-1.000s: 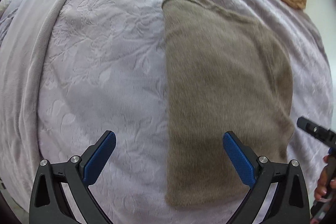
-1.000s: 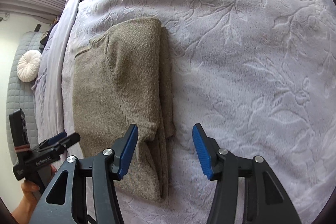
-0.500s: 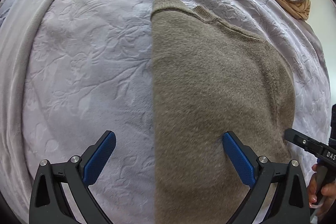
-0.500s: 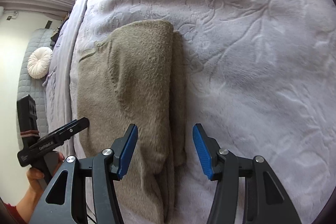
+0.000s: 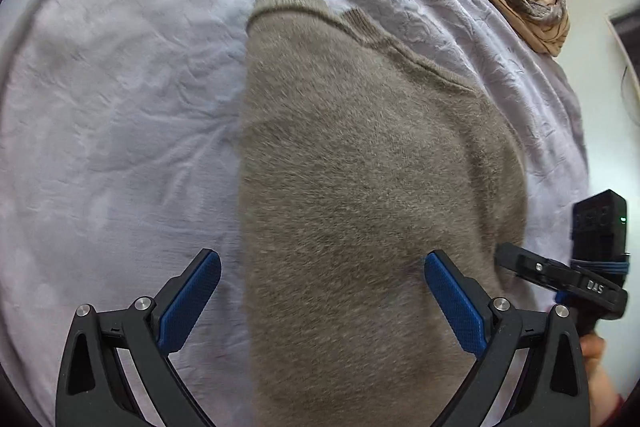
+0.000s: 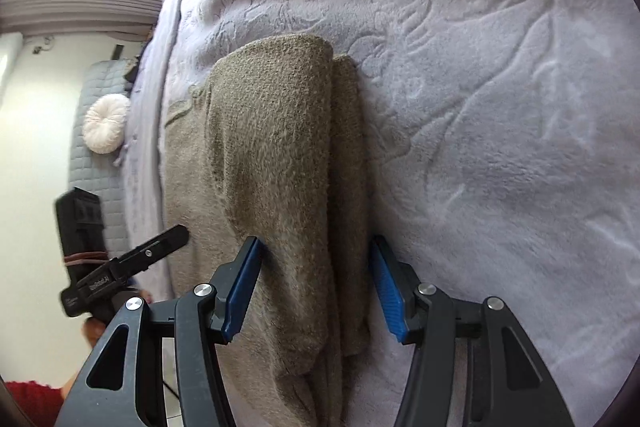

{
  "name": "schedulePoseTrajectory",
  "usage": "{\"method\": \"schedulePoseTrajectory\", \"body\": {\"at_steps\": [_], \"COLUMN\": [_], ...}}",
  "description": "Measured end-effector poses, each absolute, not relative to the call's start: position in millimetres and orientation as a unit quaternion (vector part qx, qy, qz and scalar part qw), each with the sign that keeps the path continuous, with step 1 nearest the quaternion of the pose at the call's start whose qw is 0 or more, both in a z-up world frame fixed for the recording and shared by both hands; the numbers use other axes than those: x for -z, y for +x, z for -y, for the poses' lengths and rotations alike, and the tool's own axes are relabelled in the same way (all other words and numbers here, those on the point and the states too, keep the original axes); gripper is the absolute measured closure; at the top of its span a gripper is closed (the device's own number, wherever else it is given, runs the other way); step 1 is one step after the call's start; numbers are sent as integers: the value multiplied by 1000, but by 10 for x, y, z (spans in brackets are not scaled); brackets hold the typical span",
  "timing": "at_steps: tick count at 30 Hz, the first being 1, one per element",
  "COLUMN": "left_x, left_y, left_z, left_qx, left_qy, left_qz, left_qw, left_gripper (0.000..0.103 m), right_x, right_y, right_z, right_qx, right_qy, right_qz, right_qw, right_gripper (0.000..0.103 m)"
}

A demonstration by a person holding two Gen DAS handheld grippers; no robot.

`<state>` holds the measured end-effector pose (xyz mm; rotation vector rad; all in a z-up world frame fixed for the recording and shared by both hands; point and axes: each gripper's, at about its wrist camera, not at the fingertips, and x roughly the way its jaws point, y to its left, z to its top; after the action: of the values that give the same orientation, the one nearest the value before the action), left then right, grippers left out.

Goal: Fold small clothes

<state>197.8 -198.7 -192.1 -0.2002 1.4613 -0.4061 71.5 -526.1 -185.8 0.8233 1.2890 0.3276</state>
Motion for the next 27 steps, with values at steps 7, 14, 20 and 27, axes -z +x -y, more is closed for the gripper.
{"method": "schedulePoseTrajectory", "body": {"at_steps": [7, 14, 20, 27], "left_x": [2048, 2080, 2042, 1819], "left_y": [2006, 2053, 2002, 1890], "left_z": [2206, 2350, 2421, 2463], "left_qx": [218, 238, 224, 223], "left_qy": [-74, -65, -45, -34], "left_qz": [-664, -659, -654, -626], "left_qw": [712, 710, 722, 747], "left_gripper": [1, 1, 1, 45], "right_x": [1793, 1899, 2048, 1963], "right_y": [952, 1024, 1083, 1131], "right_z": [5022, 4955, 4950, 4834], "right_qx": [-188, -224, -225, -196], "right_qy": [343, 322, 372, 403], "right_qz": [-574, -578, -567, -573], "right_qw": [719, 716, 699, 686], "right_gripper": [40, 39, 39, 72]}}
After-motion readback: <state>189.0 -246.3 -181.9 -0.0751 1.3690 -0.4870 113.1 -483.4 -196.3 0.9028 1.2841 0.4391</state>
